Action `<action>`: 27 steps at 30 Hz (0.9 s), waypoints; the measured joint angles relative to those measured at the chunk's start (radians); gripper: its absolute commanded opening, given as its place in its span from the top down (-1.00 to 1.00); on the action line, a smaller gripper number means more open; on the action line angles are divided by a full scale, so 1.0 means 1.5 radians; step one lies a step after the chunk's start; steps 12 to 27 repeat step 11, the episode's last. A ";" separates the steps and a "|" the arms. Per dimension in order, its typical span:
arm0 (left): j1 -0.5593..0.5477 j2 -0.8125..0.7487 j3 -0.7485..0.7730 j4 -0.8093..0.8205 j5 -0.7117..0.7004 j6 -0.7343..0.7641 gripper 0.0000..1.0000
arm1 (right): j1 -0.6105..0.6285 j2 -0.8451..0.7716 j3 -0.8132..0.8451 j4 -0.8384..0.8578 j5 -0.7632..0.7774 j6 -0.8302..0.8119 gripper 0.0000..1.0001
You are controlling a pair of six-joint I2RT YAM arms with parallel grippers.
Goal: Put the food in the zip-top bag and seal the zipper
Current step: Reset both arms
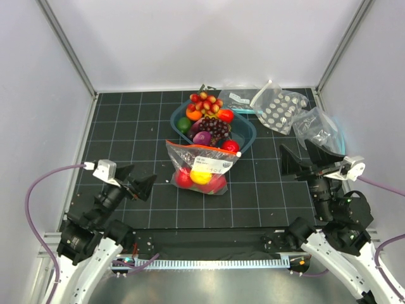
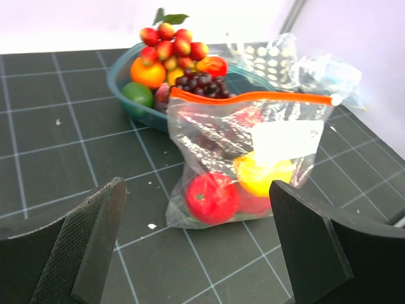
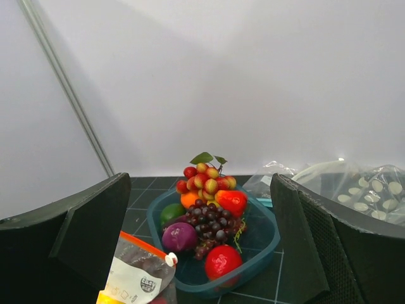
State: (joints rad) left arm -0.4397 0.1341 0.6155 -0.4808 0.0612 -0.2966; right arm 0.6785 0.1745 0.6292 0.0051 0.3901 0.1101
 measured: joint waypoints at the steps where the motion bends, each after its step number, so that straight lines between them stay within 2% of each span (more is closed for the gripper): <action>1: 0.000 0.001 0.000 0.004 0.010 0.002 -1.00 | 0.000 0.001 -0.004 0.004 0.000 -0.003 -0.99; 11: 0.000 0.017 0.000 0.014 0.050 0.013 -1.00 | 0.000 0.066 0.005 0.012 -0.011 -0.020 -0.99; 27: 0.000 0.017 0.000 0.014 0.050 0.013 -1.00 | 0.000 0.066 0.005 0.012 -0.011 -0.020 -0.99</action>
